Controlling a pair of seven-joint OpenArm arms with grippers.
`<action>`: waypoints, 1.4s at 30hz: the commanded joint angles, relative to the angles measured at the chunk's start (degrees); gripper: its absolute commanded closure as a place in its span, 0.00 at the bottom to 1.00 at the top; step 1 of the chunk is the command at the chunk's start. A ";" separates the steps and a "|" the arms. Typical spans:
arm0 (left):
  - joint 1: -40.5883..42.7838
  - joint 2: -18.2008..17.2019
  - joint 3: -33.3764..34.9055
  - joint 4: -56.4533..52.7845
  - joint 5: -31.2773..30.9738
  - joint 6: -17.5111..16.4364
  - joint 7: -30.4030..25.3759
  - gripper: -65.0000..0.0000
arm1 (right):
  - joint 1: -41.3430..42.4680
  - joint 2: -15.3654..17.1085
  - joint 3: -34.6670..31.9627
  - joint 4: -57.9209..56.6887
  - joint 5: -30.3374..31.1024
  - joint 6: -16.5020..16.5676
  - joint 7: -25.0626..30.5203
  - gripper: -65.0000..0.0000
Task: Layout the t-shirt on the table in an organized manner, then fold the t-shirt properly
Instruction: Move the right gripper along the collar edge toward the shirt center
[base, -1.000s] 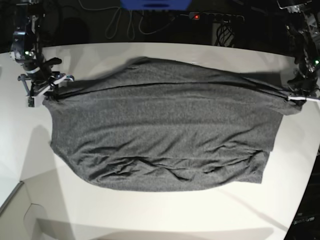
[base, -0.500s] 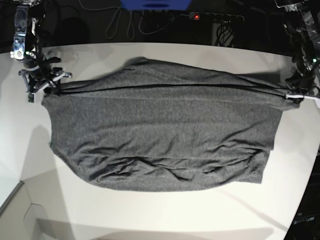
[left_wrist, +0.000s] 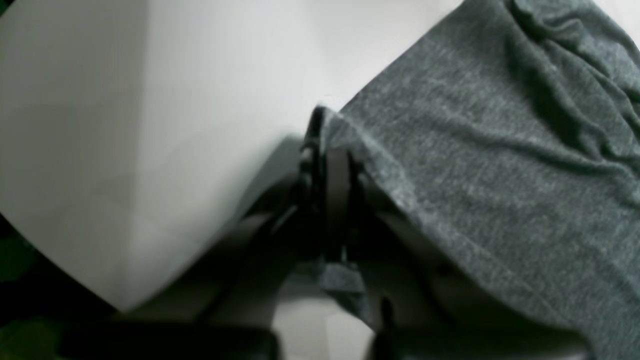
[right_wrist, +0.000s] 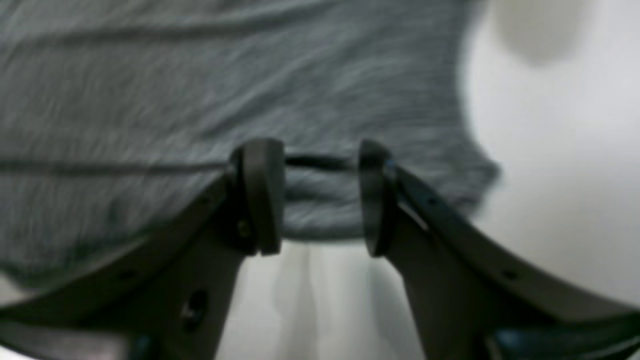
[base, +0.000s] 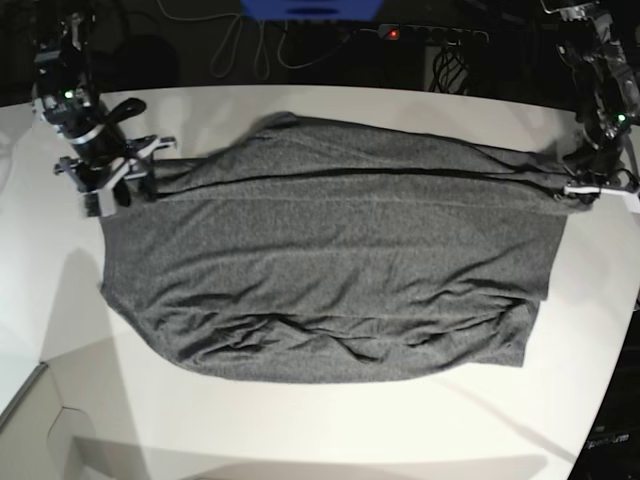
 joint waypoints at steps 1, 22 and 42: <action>-0.37 -0.91 -0.37 0.88 0.03 0.03 -1.17 1.00 | 0.39 0.66 -1.25 1.12 -1.19 -0.18 1.17 0.61; -0.37 -0.91 -0.37 0.88 0.03 0.03 -1.17 1.00 | 5.14 -5.05 -13.82 -3.28 -13.76 -0.18 0.99 0.56; -0.45 -0.91 -0.37 0.88 0.03 0.03 -1.26 1.00 | 9.01 -4.26 -14.35 -8.46 -13.76 -0.18 1.52 0.57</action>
